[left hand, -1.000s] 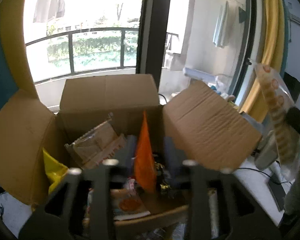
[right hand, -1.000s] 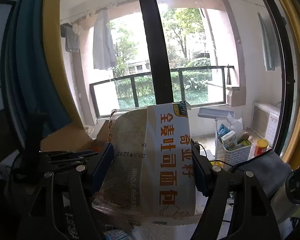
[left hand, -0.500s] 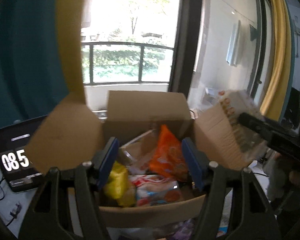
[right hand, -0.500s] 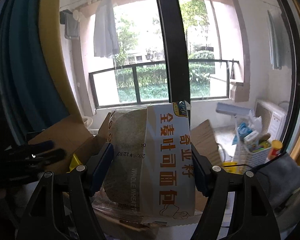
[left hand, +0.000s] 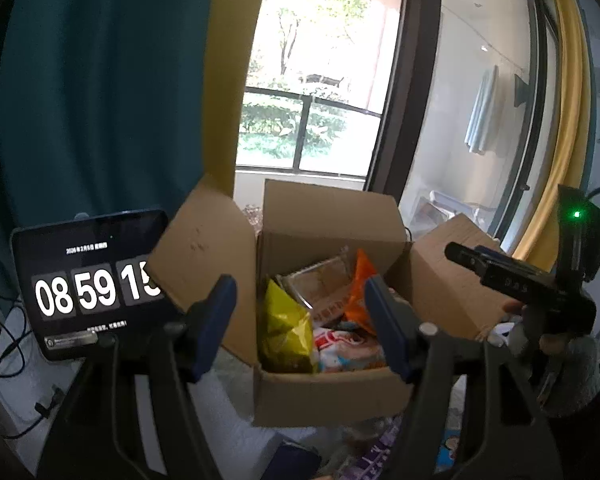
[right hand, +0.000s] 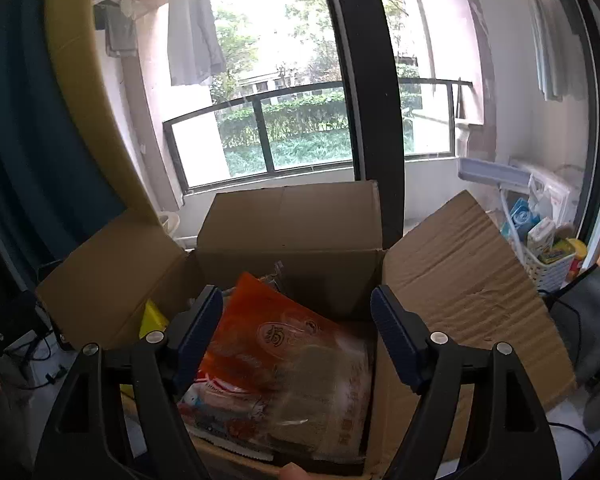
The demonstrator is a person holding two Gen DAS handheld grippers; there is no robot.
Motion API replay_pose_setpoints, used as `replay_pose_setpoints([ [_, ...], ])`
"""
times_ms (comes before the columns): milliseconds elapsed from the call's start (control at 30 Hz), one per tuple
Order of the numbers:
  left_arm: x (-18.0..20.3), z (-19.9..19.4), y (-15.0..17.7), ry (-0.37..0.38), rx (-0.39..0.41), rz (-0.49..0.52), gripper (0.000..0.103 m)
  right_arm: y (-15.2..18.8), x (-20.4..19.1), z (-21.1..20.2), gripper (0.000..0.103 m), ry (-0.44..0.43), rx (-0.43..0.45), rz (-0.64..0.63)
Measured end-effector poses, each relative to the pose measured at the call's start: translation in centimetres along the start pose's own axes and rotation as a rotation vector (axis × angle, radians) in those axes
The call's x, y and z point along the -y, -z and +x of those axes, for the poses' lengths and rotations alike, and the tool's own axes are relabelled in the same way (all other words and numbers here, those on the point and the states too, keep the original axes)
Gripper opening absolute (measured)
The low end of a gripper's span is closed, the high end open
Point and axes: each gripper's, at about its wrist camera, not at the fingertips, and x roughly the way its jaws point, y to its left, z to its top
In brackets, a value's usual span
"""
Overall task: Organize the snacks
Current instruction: 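Open both tools to drop the chip bag and bread bag into the box, then move both tools back from the box toward the remaining snacks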
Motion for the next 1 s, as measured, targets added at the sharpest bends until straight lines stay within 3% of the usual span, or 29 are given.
replay_pose_setpoints([
  [500, 1.3, -3.6, 3.3, 0.022, -0.037, -0.004, 0.068, 2.8, -1.1, -6.7, 0.079, 0.002, 0.002, -0.07],
  [1000, 3.6, -3.9, 8.1, 0.045, -0.137, 0.032, 0.068, 7.3, 2.2, -10.9, 0.08, 0.039, -0.027, -0.018],
])
